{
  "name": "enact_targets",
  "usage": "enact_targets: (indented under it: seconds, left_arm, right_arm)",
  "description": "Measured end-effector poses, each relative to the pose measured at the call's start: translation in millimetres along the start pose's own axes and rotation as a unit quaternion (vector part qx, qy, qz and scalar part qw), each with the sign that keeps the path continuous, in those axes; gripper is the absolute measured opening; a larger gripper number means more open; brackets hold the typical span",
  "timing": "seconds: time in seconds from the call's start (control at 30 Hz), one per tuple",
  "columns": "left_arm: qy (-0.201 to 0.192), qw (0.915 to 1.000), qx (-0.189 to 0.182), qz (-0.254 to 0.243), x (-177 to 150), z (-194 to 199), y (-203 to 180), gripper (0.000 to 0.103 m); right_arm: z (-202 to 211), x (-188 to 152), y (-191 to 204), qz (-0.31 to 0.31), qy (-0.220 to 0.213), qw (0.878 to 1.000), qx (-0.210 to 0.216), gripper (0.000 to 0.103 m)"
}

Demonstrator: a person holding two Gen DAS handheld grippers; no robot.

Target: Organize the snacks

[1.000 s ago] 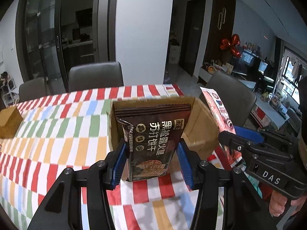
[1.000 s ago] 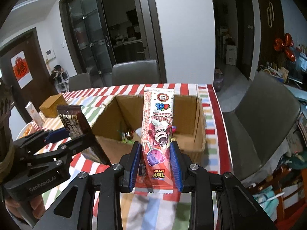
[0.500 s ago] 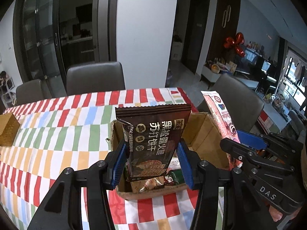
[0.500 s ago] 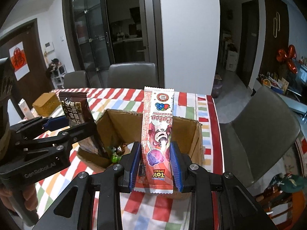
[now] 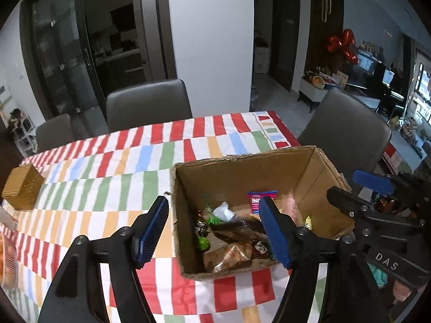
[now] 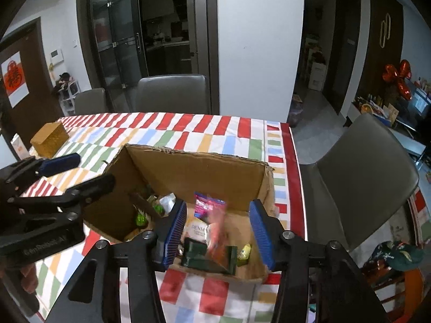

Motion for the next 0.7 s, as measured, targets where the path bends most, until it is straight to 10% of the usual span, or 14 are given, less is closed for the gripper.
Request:
enact_targets:
  seconds: [0.7]
  left_arm:
    - [-0.093, 0.9946, 0.043, 0.018, -89.6, 82.9, -10.5, 0.097]
  right_arm:
    - [85.0, -81.0, 6.1, 0.004, -0.09, 0.996, -0.023, 0.079]
Point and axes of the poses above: each gripper's, at about its wrist camera, not at the fingertips, and z roughly against the way its jaws point, y to its left, x to its top, the point moved 2 cm from there along -z, roughly the way its jaws point, and after that the axes turned 13 degrees about y, right-handed, at the moved point
